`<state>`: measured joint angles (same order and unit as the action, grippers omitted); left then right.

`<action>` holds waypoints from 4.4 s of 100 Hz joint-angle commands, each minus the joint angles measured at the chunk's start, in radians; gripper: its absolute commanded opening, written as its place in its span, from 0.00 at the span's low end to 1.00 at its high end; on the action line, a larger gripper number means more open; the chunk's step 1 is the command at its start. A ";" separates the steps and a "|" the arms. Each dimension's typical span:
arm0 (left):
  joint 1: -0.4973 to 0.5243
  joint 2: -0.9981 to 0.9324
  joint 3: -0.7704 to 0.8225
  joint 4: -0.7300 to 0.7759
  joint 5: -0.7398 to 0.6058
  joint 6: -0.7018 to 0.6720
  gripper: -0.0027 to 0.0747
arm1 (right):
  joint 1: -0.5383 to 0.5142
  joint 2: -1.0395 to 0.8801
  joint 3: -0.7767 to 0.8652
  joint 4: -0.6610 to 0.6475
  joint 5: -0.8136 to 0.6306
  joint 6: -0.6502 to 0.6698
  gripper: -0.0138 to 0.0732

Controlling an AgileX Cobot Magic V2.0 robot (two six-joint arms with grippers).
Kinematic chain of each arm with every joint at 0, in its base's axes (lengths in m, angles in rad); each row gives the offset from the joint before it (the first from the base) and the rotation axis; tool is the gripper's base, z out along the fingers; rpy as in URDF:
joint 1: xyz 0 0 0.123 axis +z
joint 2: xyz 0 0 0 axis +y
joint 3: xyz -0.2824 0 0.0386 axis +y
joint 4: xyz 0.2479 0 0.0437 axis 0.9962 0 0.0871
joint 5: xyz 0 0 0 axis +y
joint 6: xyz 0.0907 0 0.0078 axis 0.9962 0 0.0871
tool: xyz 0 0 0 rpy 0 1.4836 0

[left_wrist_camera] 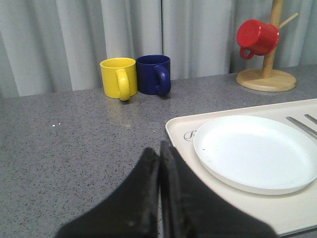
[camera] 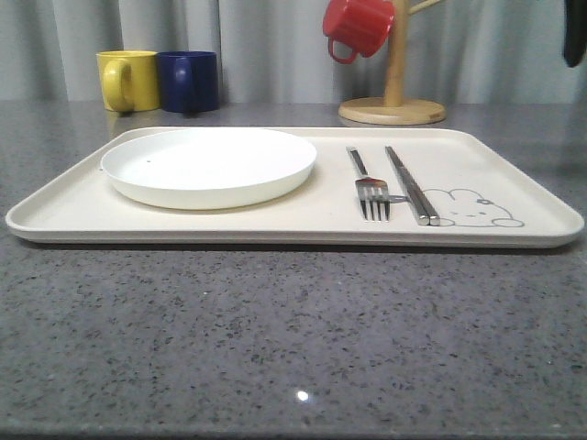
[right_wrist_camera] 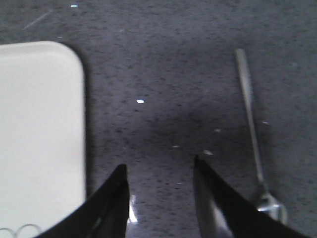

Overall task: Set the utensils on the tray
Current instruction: 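Move the right gripper to the spoon and grasp its handle, then carry the spoon onto the tray beside the chopsticks and open the right gripper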

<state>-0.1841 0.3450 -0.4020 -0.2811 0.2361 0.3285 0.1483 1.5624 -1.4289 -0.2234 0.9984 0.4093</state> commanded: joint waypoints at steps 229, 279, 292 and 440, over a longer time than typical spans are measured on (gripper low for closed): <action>-0.005 0.007 -0.030 -0.014 -0.081 -0.005 0.01 | -0.365 0.190 -0.035 0.341 -0.023 -0.518 0.10; -0.005 0.007 -0.030 -0.014 -0.081 -0.005 0.01 | -0.283 -0.017 -0.035 0.340 0.067 -0.360 0.10; -0.005 0.007 -0.030 -0.014 -0.081 -0.005 0.01 | -0.199 -0.059 -0.035 0.333 0.054 -0.275 0.10; -0.005 0.007 -0.030 -0.014 -0.081 -0.005 0.01 | 0.197 0.191 -0.035 0.182 -0.068 0.088 0.44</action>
<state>-0.1841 0.3450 -0.4020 -0.2811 0.2355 0.3285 0.3460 1.7924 -1.4376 -0.0316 0.9538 0.4975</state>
